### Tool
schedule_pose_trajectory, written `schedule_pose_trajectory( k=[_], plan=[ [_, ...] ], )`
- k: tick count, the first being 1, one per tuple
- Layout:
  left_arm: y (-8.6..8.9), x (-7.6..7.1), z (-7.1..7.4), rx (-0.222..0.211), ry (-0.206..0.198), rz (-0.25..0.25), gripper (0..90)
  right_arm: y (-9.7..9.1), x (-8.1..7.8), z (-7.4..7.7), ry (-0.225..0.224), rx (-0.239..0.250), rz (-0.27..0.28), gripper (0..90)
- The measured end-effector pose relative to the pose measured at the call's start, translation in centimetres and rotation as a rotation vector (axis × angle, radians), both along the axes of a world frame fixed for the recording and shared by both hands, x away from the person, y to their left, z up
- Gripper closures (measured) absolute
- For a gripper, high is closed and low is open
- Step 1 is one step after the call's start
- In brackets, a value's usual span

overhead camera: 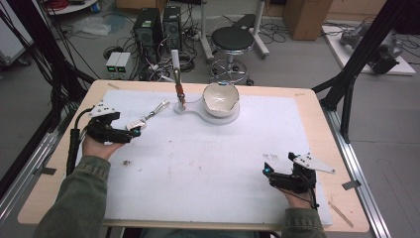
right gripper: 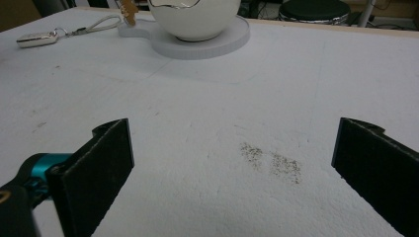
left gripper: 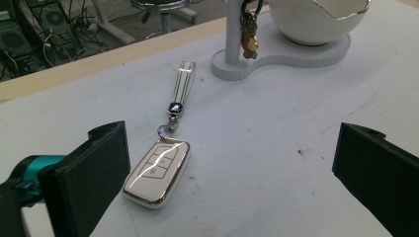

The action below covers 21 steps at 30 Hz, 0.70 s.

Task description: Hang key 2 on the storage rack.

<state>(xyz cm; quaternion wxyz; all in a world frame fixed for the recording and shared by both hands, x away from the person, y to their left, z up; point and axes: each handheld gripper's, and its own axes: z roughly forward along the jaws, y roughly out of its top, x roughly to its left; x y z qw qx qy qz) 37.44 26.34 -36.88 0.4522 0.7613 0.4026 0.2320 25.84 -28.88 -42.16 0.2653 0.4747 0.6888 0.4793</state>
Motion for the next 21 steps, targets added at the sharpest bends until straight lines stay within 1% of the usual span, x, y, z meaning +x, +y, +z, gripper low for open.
schedule_pose_trajectory(
  k=[1, 4, 6, 7, 9, 10, 12, 16, 18, 21],
  plan=[
    [-0.1, 0.2, 0.1, 0.005, 0.002, -0.003, 1.7, 0.0, 0.0, 0.0, -0.002, -0.002, 0.001, 1.4],
    [-0.6, 0.8, 0.3, -0.007, 0.007, -0.018, 1.7, 0.0, 0.1, 0.0, -0.002, -0.007, 0.001, 1.4],
    [-0.9, 1.3, 0.4, 0.005, 0.016, -0.026, 1.7, 0.1, 0.1, -0.1, -0.003, -0.017, 0.004, 1.4],
    [-1.1, 1.6, 0.4, 0.015, 0.024, -0.032, 1.7, 0.1, 0.1, -0.1, 0.004, -0.012, 0.004, 1.4],
    [-1.6, 2.1, 0.5, 0.031, 0.032, -0.043, 1.7, 0.1, 0.1, -0.1, 0.004, -0.015, 0.005, 1.4],
    [-1.8, 2.3, 0.5, 0.034, 0.029, -0.049, 1.7, 0.1, 0.1, -0.1, -0.001, -0.017, 0.006, 1.4],
    [-2.2, 2.8, 0.6, 0.038, 0.045, -0.062, 1.7, 0.1, 0.0, 0.0, 0.0, -0.014, 0.005, 1.4],
    [-3.0, 3.9, 0.5, 0.063, 0.08, -0.078, 1.7, 0.1, 0.1, -0.1, 0.001, -0.022, 0.011, 1.4],
    [-3.3, 4.5, 0.5, 0.065, 0.085, -0.083, 1.7, 0.1, 0.0, 0.0, 0.004, -0.013, 0.008, 1.4],
    [-3.6, 5.3, 0.5, 0.078, 0.09, -0.084, 1.7, 0.1, 0.0, 0.0, -0.001, -0.013, 0.007, 1.4]
  ],
)
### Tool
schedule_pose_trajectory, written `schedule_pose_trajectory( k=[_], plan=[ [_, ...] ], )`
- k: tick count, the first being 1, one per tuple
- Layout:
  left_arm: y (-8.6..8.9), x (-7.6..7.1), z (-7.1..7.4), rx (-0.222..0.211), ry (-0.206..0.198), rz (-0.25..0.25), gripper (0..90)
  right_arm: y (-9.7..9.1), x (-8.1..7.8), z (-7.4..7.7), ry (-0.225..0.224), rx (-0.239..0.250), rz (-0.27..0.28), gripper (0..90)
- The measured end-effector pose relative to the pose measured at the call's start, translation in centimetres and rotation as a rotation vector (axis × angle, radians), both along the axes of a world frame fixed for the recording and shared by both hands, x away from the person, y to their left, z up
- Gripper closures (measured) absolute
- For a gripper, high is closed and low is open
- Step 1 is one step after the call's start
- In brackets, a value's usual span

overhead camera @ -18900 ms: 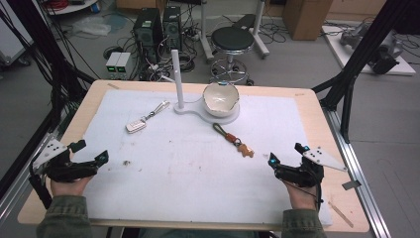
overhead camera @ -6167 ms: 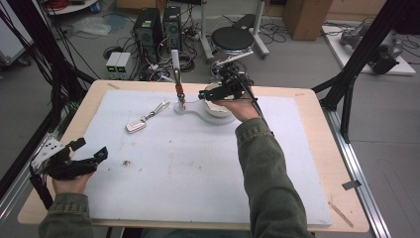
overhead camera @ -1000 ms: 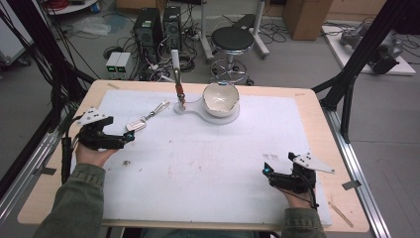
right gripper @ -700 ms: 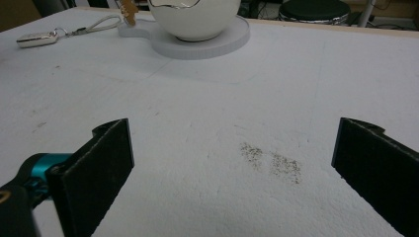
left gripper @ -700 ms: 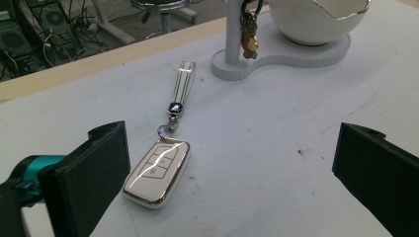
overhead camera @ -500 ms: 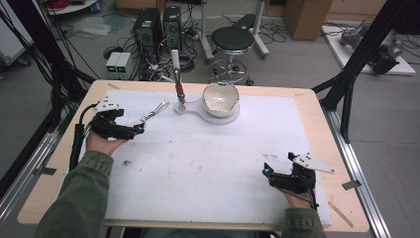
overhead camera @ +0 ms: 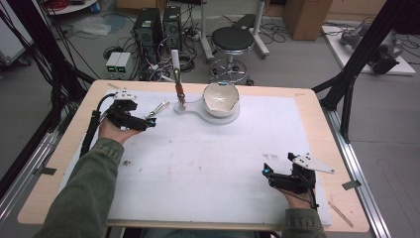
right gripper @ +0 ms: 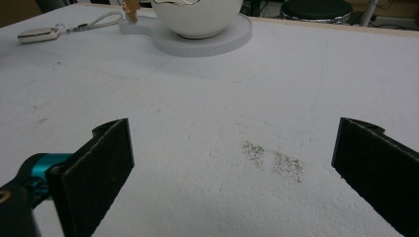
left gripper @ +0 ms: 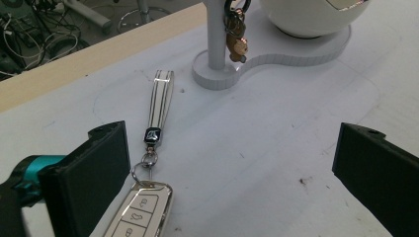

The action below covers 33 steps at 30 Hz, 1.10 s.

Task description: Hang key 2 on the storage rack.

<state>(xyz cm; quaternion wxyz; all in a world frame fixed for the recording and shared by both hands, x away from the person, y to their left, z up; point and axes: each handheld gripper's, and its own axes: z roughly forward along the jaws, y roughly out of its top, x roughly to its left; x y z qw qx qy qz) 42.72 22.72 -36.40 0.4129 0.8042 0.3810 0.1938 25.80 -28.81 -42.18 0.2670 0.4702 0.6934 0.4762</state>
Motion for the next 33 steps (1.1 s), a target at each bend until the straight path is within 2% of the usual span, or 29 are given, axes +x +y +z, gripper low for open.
schedule_pose_trajectory(
  k=[7, 13, 15, 19, 23, 25, 29, 33],
  plan=[
    [-0.1, 1.9, -0.5, 0.012, 0.025, 0.002, 1.7, -0.1, -0.1, 0.1, -0.005, 0.022, -0.007, 1.4],
    [0.0, 3.6, -0.9, 0.029, 0.044, 0.01, 1.8, -0.1, -0.1, 0.0, -0.006, 0.014, -0.006, 1.4],
    [-0.2, 4.2, -0.9, 0.047, 0.052, 0.008, 1.8, -0.1, 0.0, 0.0, -0.011, 0.012, -0.005, 1.4],
    [-0.4, 5.3, -0.9, 0.046, 0.063, 0.008, 1.8, -0.1, -0.1, 0.0, -0.004, 0.011, -0.009, 1.4],
    [-0.5, 6.4, -1.1, 0.041, 0.064, 0.004, 1.8, -0.2, -0.1, 0.0, -0.021, 0.009, -0.02, 1.4],
    [-0.6, 7.0, -1.6, 0.036, 0.07, 0.004, 2.8, -0.2, -0.2, 0.1, -0.021, 0.009, -0.02, 1.4],
    [-0.8, 8.3, -3.0, 0.074, 0.116, 0.006, 3.3, -0.3, -0.4, 0.1, -0.021, 0.008, -0.024, 1.4],
    [-1.3, 9.6, -4.0, 0.096, 0.141, -0.001, 3.2, -0.4, -0.4, 0.0, -0.023, -0.003, -0.035, 1.4]
  ],
)
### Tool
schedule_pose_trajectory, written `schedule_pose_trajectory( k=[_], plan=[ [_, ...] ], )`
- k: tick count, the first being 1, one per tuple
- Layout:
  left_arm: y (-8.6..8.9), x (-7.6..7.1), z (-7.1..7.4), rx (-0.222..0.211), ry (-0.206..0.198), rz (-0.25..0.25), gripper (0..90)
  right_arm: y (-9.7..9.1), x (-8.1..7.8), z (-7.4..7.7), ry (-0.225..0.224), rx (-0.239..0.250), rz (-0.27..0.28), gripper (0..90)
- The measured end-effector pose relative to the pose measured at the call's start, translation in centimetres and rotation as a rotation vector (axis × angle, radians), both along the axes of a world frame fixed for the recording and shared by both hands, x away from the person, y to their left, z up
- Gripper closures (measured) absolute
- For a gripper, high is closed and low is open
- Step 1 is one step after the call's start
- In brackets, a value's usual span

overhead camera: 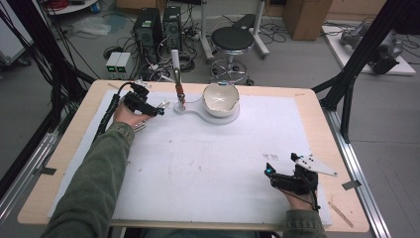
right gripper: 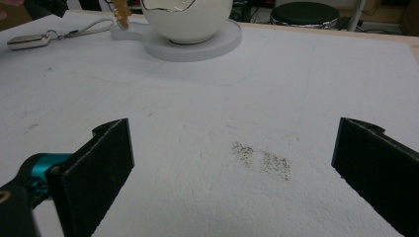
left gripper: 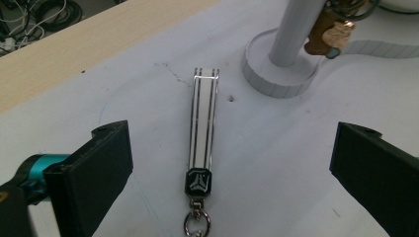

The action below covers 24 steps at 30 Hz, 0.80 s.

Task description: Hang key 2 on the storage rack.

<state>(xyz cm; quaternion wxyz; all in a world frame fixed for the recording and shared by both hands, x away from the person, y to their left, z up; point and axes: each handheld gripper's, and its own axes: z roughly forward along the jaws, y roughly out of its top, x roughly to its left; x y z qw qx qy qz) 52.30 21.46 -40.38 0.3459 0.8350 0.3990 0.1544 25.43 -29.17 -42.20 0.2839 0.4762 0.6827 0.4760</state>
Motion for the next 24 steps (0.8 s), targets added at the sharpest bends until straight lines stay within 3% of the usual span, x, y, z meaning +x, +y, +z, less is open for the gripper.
schedule_pose_trajectory(
  k=[7, 17, 22, 24],
  plan=[
    [0.4, 1.9, -1.3, 0.005, 0.051, 0.022, 3.3, -0.2, -0.1, -0.2, 0.008, -0.012, -0.006, 1.4],
    [0.3, 2.9, -2.2, -0.004, 0.102, 0.037, 10.8, -0.2, -0.1, -0.1, 0.007, -0.008, -0.013, 1.4],
    [-0.1, 2.8, -2.2, -0.004, 0.083, 0.023, 30.6, -0.2, 0.0, -0.1, 0.001, -0.01, -0.01, 1.4],
    [-0.5, 2.7, -2.5, 0.027, 0.075, 0.024, 36.6, -0.1, 0.1, -0.1, -0.003, -0.012, -0.008, 1.4]
  ],
)
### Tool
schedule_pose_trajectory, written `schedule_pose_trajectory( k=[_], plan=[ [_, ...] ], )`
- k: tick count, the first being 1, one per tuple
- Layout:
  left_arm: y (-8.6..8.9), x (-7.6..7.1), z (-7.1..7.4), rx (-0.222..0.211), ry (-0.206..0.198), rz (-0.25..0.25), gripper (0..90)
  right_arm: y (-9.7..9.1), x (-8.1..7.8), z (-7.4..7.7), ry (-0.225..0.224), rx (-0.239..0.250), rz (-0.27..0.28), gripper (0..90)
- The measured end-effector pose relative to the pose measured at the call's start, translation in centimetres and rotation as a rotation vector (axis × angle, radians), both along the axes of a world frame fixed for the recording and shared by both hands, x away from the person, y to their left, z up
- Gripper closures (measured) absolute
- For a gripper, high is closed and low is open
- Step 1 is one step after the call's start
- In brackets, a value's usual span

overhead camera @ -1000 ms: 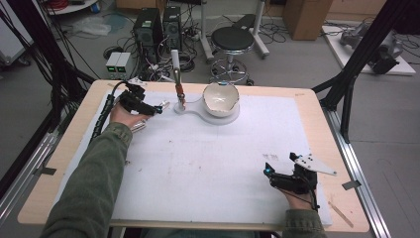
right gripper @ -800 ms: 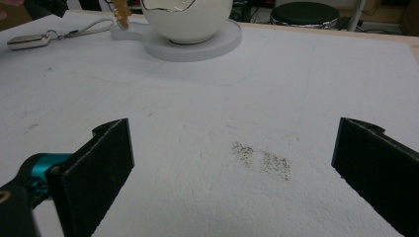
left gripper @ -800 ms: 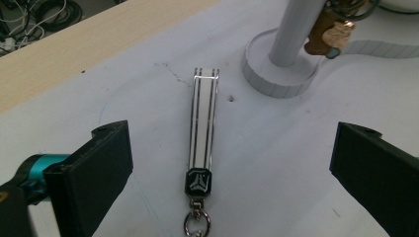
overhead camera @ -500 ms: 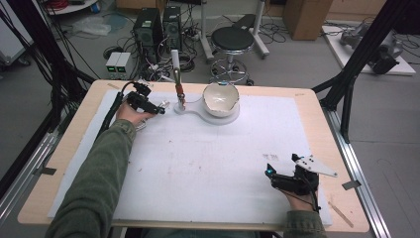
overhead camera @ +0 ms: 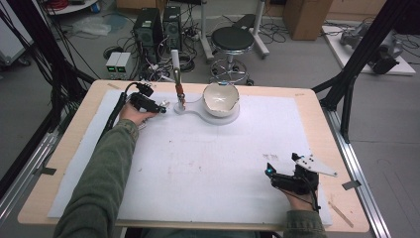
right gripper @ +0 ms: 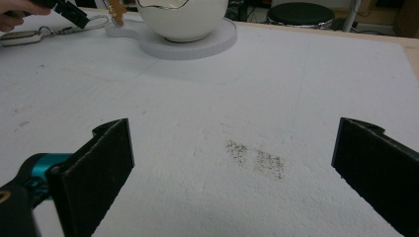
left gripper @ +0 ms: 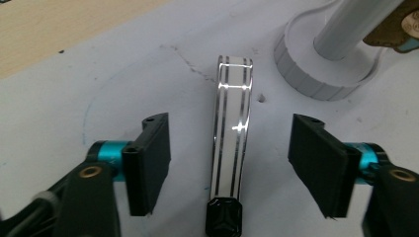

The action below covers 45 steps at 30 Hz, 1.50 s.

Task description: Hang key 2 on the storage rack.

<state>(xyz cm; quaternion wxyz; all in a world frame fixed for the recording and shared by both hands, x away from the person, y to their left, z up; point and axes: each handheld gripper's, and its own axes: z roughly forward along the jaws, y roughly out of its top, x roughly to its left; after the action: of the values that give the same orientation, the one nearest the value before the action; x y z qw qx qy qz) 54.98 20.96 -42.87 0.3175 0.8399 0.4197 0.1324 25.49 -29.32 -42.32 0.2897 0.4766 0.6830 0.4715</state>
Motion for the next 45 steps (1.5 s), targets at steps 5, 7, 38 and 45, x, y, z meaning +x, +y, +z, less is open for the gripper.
schedule_pose_trajectory(
  k=[5, 7, 38, 45],
  plan=[
    [0.0, -0.1, 0.2, 0.048, -0.016, 0.033, 70.4, 0.1, 0.0, 0.0, 0.011, -0.01, 0.0, 1.4],
    [0.1, -0.1, 0.2, 0.044, -0.009, 0.032, 74.5, 0.1, -0.1, 0.0, 0.01, -0.007, -0.002, 1.4],
    [2.0, -4.2, 7.7, 0.019, -0.205, -0.036, 74.9, 0.3, 0.2, 0.3, 0.007, -0.008, 0.039, 1.4],
    [3.0, -5.1, 9.5, -0.015, -0.256, -0.015, 75.0, 0.3, 0.0, 0.5, -0.001, 0.006, 0.039, 1.4]
  ],
)
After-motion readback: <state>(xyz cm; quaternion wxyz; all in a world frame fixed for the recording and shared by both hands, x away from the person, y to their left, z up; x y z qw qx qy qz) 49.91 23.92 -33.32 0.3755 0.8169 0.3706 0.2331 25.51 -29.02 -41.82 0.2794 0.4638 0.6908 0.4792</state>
